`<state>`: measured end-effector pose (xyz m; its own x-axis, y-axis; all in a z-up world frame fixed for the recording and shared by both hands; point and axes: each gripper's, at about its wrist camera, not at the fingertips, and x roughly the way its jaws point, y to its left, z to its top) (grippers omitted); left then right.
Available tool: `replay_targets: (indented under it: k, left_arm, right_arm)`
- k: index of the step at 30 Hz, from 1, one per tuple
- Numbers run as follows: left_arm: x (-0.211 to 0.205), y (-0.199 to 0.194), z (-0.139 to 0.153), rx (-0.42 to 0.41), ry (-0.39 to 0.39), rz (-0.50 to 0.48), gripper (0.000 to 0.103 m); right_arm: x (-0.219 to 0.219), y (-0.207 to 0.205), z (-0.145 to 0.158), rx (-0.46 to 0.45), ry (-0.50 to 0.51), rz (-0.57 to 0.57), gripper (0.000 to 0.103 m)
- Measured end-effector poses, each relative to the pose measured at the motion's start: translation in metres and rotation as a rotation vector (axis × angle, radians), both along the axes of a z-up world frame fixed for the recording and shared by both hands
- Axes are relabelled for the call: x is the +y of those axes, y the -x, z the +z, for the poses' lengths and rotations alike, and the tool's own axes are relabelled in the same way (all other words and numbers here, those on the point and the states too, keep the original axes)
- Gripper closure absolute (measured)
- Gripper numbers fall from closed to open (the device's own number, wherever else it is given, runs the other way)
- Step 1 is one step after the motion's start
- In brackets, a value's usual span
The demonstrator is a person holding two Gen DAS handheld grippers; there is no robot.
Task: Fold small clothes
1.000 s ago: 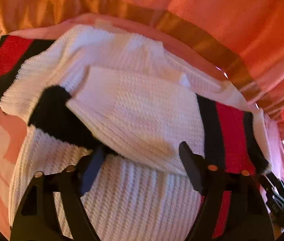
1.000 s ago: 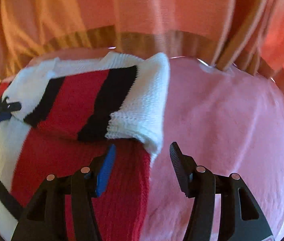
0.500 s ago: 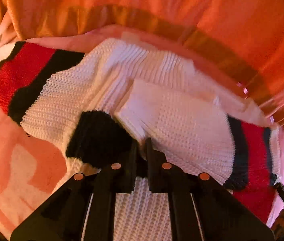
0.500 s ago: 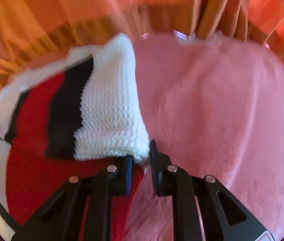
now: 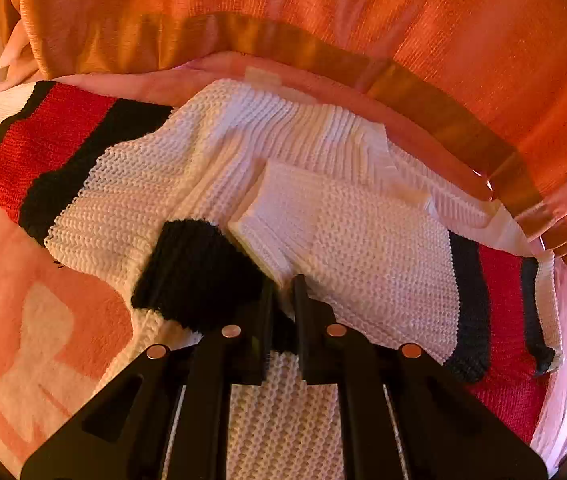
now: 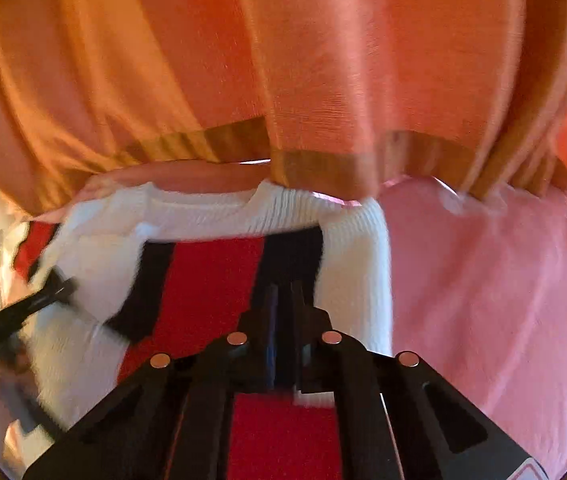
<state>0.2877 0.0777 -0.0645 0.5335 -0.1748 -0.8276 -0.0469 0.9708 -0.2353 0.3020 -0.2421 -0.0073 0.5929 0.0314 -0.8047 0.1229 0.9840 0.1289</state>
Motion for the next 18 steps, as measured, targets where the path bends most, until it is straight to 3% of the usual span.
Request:
replay_targets:
  k: [3, 5, 6, 9, 12, 14, 16, 18]
  left_arm:
    - [-0.002, 0.000, -0.001, -0.006, -0.020, -0.010, 0.093]
    - [-0.004, 0.000, -0.002, -0.012, -0.041, -0.023, 0.092]
    - [-0.004, 0.000, -0.002, -0.014, -0.043, -0.026, 0.092]
    - [-0.005, 0.000, -0.002, -0.026, -0.058, -0.035, 0.091]
    - [-0.005, 0.001, -0.001, -0.028, -0.061, -0.034, 0.091]
    - [-0.004, 0.002, 0.000, -0.023, -0.040, -0.023, 0.091]
    - [0.000, 0.004, 0.005, -0.022, 0.008, -0.012, 0.091]
    - [0.006, 0.007, 0.017, -0.031, 0.074, -0.012, 0.089]
  right_arm:
    - [-0.014, -0.048, -0.019, 0.022, 0.063, -0.059, 0.098]
    - [-0.037, -0.069, -0.049, 0.122, 0.165, -0.125, 0.103]
    - [-0.050, -0.072, -0.062, 0.131, 0.141, -0.137, 0.103]
    - [-0.053, -0.057, -0.038, 0.081, 0.038, -0.167, 0.103]
    - [-0.030, -0.017, -0.015, 0.047, -0.011, -0.091, 0.102]
    - [-0.017, 0.009, -0.020, 0.079, 0.002, -0.049, 0.102]
    - [-0.008, 0.024, -0.051, 0.193, 0.097, -0.033, 0.103]
    - [-0.007, 0.035, -0.054, 0.162, 0.130, -0.045, 0.103]
